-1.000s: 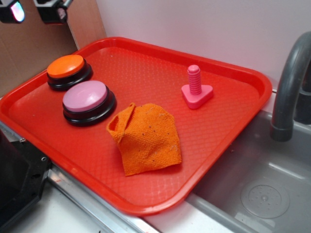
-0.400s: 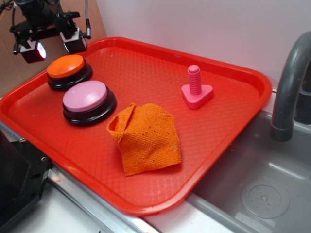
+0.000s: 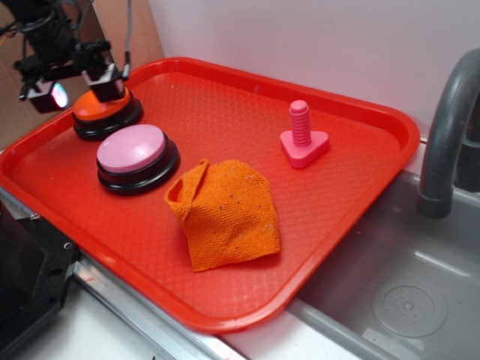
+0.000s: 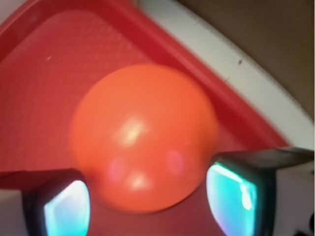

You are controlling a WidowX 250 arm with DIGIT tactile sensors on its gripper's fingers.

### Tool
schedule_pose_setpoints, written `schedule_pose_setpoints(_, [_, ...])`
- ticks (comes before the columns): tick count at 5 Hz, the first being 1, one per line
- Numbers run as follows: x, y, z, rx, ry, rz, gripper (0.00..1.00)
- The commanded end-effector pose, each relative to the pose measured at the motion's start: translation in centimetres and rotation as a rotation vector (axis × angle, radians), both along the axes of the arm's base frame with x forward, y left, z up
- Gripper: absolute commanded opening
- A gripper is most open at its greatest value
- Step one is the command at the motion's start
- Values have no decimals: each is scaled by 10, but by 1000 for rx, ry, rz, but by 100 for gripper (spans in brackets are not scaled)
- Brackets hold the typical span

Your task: Push the orange button.

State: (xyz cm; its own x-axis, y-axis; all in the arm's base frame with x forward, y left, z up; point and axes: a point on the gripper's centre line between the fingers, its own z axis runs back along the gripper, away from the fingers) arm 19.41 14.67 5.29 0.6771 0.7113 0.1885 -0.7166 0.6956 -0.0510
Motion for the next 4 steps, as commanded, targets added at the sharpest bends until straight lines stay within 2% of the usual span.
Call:
schedule_pose_setpoints(1, [18, -3, 4, 22, 26, -19, 100])
schedule_pose_setpoints(2, [6, -1, 8, 30, 72, -44, 100])
schedule_pose_setpoints(4, [-2, -12, 43, 69, 96, -58, 100])
